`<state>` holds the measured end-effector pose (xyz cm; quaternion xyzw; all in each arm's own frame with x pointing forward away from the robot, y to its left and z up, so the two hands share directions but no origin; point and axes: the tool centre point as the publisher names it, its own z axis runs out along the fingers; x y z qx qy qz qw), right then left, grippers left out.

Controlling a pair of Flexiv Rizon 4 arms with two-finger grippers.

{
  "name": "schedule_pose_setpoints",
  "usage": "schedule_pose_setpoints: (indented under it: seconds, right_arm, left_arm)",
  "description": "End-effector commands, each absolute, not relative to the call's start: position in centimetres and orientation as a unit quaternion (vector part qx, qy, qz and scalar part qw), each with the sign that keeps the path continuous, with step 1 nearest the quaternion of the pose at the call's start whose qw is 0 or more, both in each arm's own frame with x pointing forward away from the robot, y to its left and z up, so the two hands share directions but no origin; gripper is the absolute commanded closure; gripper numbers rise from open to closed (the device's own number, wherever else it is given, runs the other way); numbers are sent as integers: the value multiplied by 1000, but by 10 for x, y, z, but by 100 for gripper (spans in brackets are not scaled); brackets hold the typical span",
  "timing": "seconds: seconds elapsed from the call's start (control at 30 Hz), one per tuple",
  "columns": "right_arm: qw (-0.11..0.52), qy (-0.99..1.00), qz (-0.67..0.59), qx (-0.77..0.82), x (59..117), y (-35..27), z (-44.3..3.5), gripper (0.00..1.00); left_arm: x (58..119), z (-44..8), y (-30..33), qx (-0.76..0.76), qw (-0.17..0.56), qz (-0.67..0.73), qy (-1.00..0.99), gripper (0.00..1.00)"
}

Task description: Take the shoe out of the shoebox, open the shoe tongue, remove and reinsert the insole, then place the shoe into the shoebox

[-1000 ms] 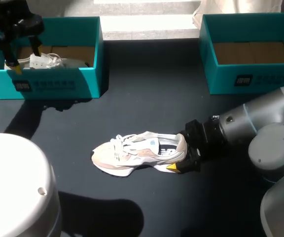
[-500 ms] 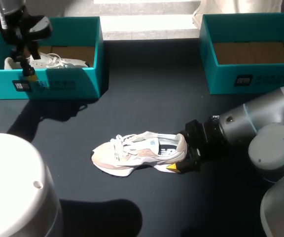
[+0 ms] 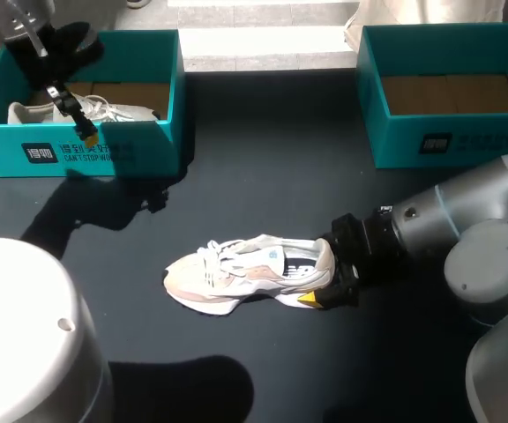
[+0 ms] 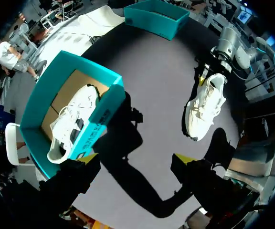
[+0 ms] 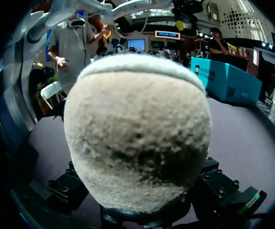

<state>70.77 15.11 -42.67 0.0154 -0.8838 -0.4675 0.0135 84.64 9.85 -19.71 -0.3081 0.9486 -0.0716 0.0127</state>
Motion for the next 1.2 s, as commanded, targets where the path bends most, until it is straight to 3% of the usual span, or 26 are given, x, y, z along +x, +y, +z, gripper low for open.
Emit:
schedule_pose_setpoints:
  seconds: [0.03, 0.4, 0.93, 1.2]
  right_arm:
    - [14, -885, -464, 15, 706, 151, -431, 100]
    - [14, -885, -464, 15, 706, 151, -431, 100]
    - [14, -885, -464, 15, 706, 151, -431, 100]
    - [14, -885, -464, 15, 706, 151, -431, 100]
  left_arm:
    - [832, -191, 78, -448, 73, -86, 887, 0]
    - [827, -211, 9, -508, 46, -109, 853, 0]
    - [827, -211, 9, -508, 46, -109, 853, 0]
    - [805, -218, -45, -621, 84, -109, 772, 0]
